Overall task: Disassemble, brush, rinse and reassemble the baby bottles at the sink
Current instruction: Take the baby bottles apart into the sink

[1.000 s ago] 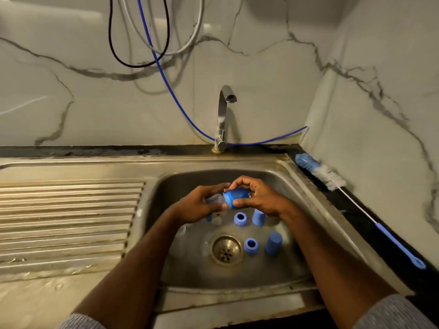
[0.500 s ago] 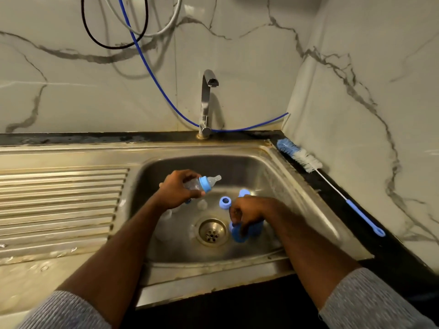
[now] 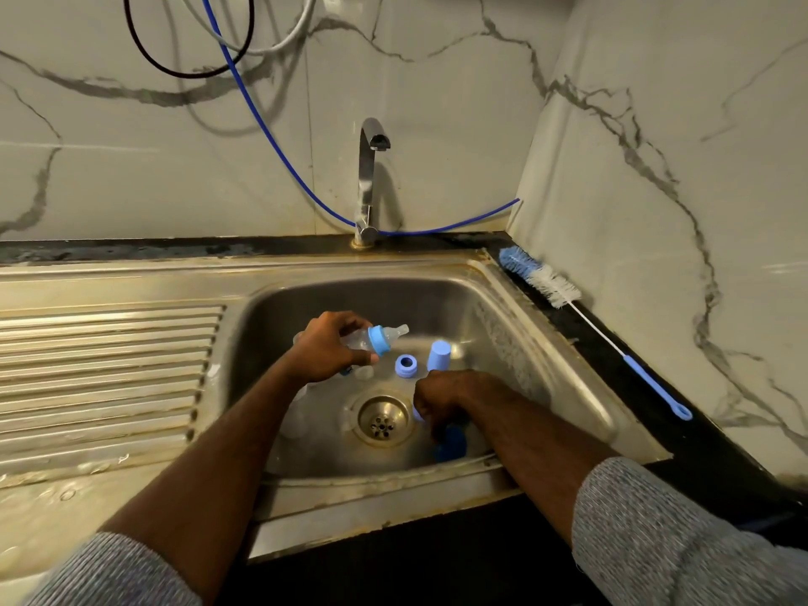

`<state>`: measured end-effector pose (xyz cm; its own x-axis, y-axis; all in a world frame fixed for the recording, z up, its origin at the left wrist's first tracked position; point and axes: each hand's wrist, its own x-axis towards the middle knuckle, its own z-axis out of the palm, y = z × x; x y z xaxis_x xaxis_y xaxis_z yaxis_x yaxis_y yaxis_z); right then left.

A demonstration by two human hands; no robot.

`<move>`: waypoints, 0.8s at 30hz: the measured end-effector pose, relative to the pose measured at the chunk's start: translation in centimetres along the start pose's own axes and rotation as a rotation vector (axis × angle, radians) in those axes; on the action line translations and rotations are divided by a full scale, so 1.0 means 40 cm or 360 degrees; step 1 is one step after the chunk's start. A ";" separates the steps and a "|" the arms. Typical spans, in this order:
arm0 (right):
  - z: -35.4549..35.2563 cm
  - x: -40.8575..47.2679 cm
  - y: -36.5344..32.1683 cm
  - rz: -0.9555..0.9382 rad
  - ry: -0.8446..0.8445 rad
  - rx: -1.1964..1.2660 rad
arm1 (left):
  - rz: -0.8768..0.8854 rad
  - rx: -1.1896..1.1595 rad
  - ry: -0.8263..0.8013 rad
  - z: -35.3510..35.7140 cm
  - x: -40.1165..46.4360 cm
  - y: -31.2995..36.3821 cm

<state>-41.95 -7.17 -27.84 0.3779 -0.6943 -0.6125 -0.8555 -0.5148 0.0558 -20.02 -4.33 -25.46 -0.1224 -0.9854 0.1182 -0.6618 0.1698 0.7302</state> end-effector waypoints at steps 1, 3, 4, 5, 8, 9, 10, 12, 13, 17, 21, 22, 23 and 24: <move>0.001 0.001 0.003 0.0018 -0.0008 -0.0009 | -0.0005 0.0002 -0.0003 0.001 0.000 0.001; 0.002 -0.001 0.017 0.0051 0.0019 -0.0109 | -0.0019 0.0001 -0.0014 0.002 -0.002 0.004; 0.005 0.000 0.027 0.0086 0.0051 -0.0140 | -0.0029 0.0000 -0.0020 0.002 -0.003 0.006; 0.008 -0.001 0.038 0.0129 0.0069 -0.0165 | -0.0036 -0.0006 -0.0029 0.002 -0.003 0.008; 0.008 -0.008 0.056 0.0191 0.0087 -0.0233 | -0.0059 -0.0019 -0.0054 0.004 -0.001 0.011; 0.007 -0.012 0.056 0.0199 0.0087 -0.0237 | -0.0061 -0.0018 -0.0061 0.005 -0.001 0.012; 0.006 -0.012 0.056 0.0202 0.0083 -0.0237 | -0.0058 -0.0016 -0.0064 0.007 0.000 0.012; 0.006 -0.012 0.051 0.0194 0.0085 -0.0220 | -0.0048 -0.0012 -0.0067 0.008 0.002 0.010; 0.006 -0.008 0.049 0.0187 0.0091 -0.0216 | -0.0049 -0.0010 -0.0071 0.008 0.002 0.009; -0.010 -0.011 0.051 0.0075 0.0224 -0.0002 | -0.0055 -0.0006 -0.0076 0.010 0.006 0.006; -0.037 -0.027 0.057 -0.0123 0.0779 0.0828 | -0.0032 -0.0002 -0.0091 0.013 0.009 0.006; -0.045 -0.027 0.056 -0.0151 0.0955 0.1076 | -0.0018 -0.0002 -0.0093 0.014 0.009 0.009; -0.053 -0.027 0.054 -0.0178 0.1101 0.1321 | 0.0002 -0.0002 -0.0088 0.015 0.009 0.011; -0.061 -0.028 0.052 -0.0207 0.1175 0.1568 | 0.0030 -0.0002 -0.0077 0.015 0.010 0.013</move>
<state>-43.30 -8.68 -25.10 0.3154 -0.9481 0.0397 -0.5775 -0.2250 -0.7848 -20.88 -4.63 -25.43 -0.1708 -0.9803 0.0993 -0.6580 0.1885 0.7291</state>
